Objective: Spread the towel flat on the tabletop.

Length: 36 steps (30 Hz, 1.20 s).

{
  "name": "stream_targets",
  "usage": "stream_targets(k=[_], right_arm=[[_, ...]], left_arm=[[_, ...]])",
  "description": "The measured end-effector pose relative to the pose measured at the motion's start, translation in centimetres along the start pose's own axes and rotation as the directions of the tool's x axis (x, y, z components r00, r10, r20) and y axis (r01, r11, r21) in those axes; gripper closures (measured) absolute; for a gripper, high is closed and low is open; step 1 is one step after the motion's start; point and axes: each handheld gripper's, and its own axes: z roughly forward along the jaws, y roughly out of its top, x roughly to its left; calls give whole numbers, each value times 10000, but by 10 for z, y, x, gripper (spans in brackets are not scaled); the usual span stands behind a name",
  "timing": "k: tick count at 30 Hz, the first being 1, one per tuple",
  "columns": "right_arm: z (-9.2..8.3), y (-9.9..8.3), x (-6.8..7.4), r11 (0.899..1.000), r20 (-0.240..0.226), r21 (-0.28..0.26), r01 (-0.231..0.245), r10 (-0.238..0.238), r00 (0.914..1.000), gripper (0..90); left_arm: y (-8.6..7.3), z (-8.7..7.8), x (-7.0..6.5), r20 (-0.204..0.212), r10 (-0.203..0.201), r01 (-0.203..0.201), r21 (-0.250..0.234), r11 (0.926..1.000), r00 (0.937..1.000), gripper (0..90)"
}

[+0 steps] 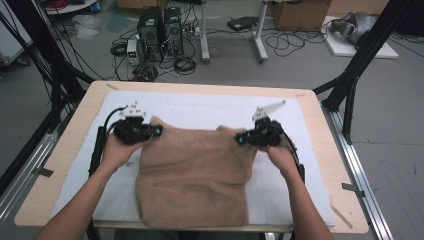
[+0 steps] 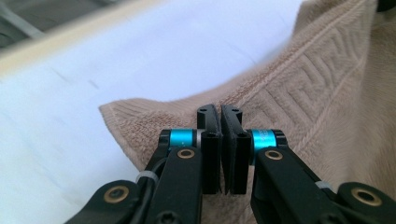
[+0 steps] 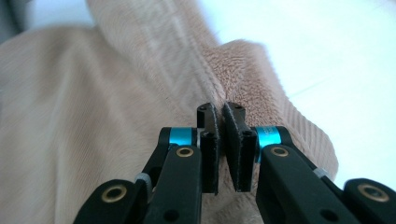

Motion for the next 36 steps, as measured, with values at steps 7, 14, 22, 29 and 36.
stream_targets(k=[7,14,22,29,36], right_arm=[[-10,55,-50,9866,2779,-1058,-1239,1490,9490,514],[9,19,-33,9948,2049,-307,-969,1012,9735,505],[9,-20,8,9973,1158,-113,-731,739,9905,502],[8,-51,43,9995,597,-34,-329,330,9977,519],[26,-77,68,9991,-225,426,-88,98,9997,537]], left_arm=[[51,17,36,-1265,-911,885,-263,9957,9878,581],[-2,19,24,-352,-803,816,380,9959,9962,555],[-46,6,-4,405,-377,338,918,9952,9985,490],[-71,-13,-32,1023,151,-264,1101,9936,9946,447],[-101,-2,-44,1711,75,-426,2021,9784,9852,514]])
